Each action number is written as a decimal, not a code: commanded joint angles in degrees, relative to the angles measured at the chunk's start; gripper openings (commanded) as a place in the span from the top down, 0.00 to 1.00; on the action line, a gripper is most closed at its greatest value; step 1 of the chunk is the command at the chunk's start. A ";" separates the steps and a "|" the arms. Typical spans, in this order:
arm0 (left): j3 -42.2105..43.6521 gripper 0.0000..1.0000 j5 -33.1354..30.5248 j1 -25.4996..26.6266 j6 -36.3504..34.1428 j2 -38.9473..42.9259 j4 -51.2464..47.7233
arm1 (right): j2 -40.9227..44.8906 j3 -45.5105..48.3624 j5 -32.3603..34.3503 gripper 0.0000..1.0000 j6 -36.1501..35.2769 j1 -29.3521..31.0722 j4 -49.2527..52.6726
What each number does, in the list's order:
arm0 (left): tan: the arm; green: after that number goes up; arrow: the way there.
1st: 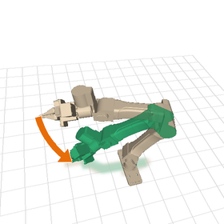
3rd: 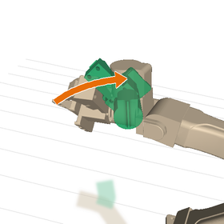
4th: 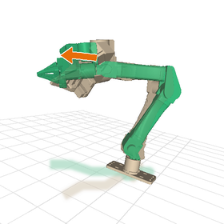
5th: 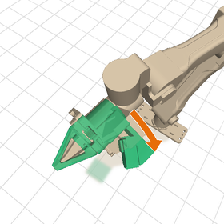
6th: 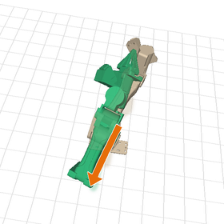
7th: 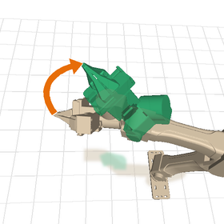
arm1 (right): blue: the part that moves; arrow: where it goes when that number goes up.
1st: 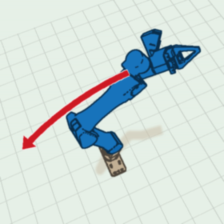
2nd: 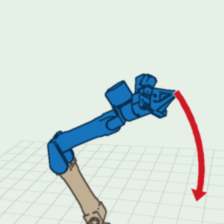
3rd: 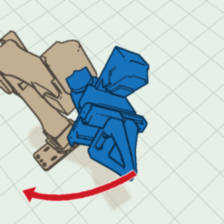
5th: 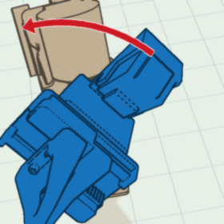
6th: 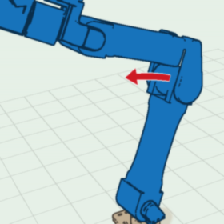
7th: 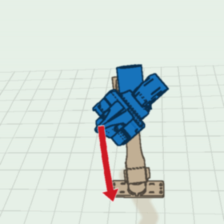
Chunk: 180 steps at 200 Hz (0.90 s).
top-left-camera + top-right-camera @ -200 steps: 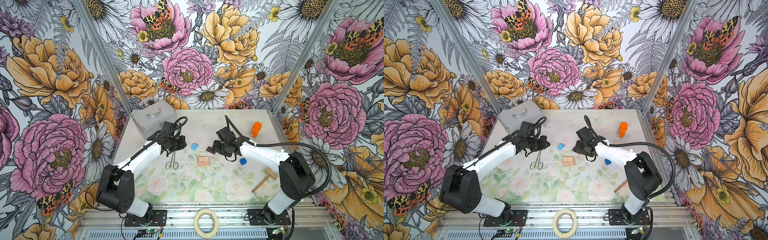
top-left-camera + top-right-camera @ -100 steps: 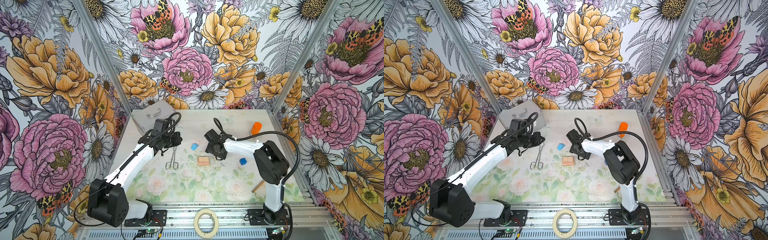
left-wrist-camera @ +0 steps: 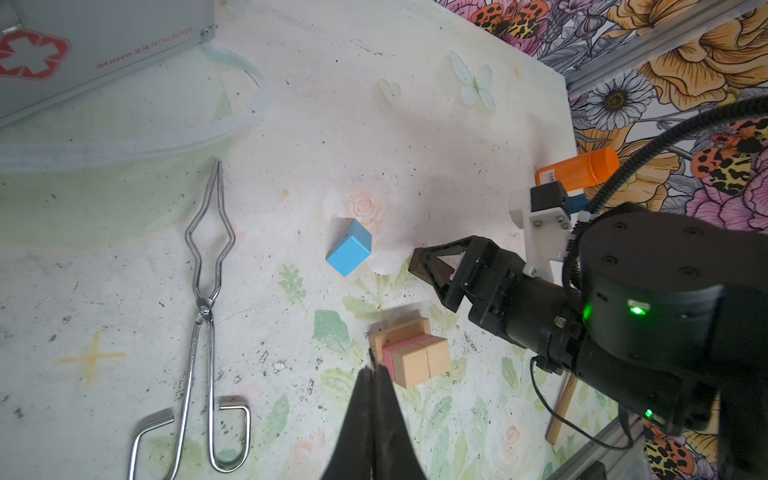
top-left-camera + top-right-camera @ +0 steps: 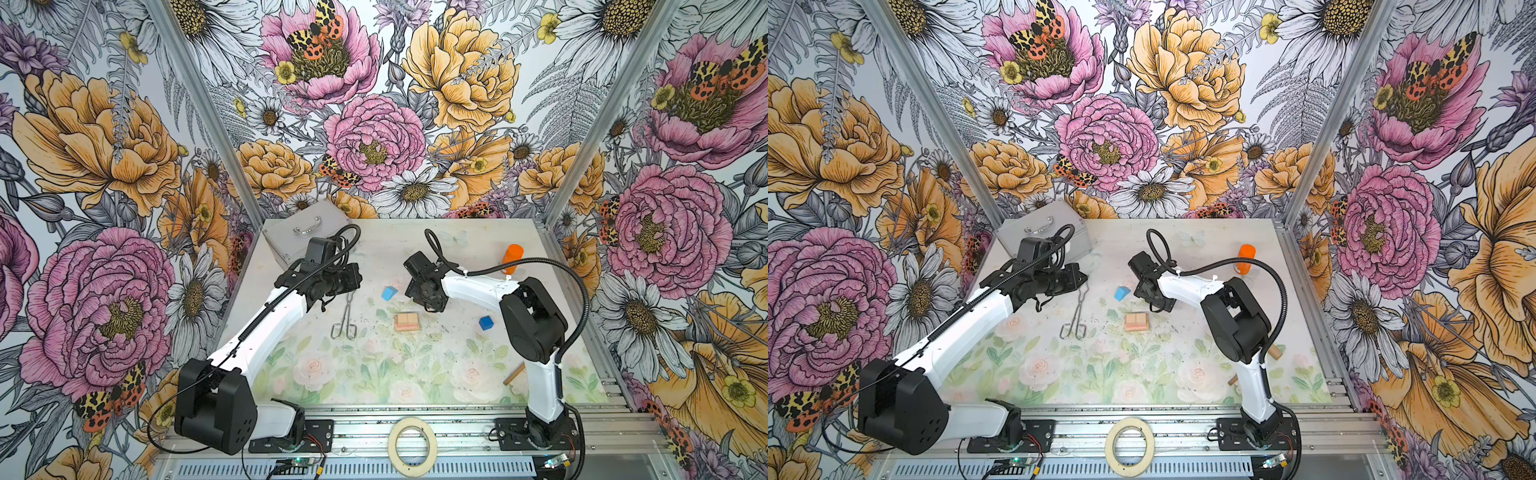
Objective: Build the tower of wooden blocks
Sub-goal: 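Lower the right gripper around the dark brown block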
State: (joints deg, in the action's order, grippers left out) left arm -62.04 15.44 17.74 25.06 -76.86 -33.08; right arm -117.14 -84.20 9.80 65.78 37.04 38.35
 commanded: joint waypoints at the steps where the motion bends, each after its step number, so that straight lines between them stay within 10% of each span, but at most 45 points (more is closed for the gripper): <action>1: 0.58 1.00 -1.47 -0.68 -1.33 0.31 -0.02 | -1.32 -1.81 -0.66 0.16 1.09 -0.53 0.06; 180: 0.78 0.99 -1.88 -1.74 -1.59 0.29 -0.01 | -7.51 -4.48 -2.51 0.25 -0.70 -1.17 6.81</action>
State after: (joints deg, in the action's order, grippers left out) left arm -62.02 14.59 16.62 24.88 -76.86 -33.21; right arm -121.01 -88.71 8.32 66.04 36.29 41.39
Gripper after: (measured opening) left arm 0.045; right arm 0.757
